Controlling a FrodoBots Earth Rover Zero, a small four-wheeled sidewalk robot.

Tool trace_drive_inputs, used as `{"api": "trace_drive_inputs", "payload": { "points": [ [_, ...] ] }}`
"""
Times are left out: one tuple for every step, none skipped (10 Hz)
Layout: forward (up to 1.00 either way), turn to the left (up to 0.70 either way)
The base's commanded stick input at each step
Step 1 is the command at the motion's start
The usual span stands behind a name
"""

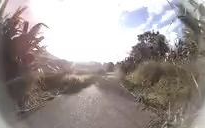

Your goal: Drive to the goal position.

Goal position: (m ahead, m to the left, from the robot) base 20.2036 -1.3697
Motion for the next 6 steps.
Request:
{"api": "trace_drive_inputs", "payload": {
  "points": [
    [0.5,0.03],
    [0.5,0.03],
    [0.5,0.03],
    [0.5,0.03],
    [0.5,0.03],
    [0.5,0.03]
  ]
}}
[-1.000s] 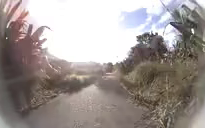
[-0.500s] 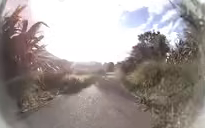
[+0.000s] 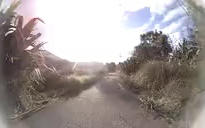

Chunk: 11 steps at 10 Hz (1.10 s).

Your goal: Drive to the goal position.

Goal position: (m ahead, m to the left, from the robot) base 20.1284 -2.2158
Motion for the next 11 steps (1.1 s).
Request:
{"api": "trace_drive_inputs", "payload": {
  "points": [
    [0.5,0.03],
    [0.5,0.03],
    [0.5,0.03],
    [0.5,0.03],
    [0.5,0.03],
    [0.5,0.03],
    [0.5,0.03],
    [0.5,0.03],
    [0.5,0.03],
    [0.5,0.03],
    [0.5,0.03]
  ]
}}
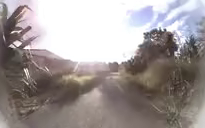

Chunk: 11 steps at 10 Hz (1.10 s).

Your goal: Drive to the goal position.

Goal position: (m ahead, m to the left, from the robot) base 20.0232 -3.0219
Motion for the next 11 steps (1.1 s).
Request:
{"api": "trace_drive_inputs", "payload": {
  "points": [
    [0.5,0.03],
    [0.5,0.03],
    [0.5,0.03],
    [0.5,0.03],
    [0.5,0.03],
    [0.5,0.03],
    [0.5,0.03],
    [0.5,-0.1],
    [0.5,-0.43],
    [0.5,-0.47],
    [0.5,-0.47]
  ]
}}
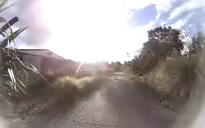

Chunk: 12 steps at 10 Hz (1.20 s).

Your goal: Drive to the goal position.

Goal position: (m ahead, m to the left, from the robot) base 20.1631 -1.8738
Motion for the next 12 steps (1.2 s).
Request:
{"api": "trace_drive_inputs", "payload": {
  "points": [
    [0.5,-0.47],
    [0.5,-0.47],
    [0.5,-0.47],
    [0.5,-0.47],
    [0.5,-0.47],
    [0.5,-0.47],
    [0.5,-0.47],
    [0.5,-0.47],
    [0.5,-0.47],
    [0.5,-0.44],
    [0.5,-0.38],
    [0.5,-0.31]
  ]
}}
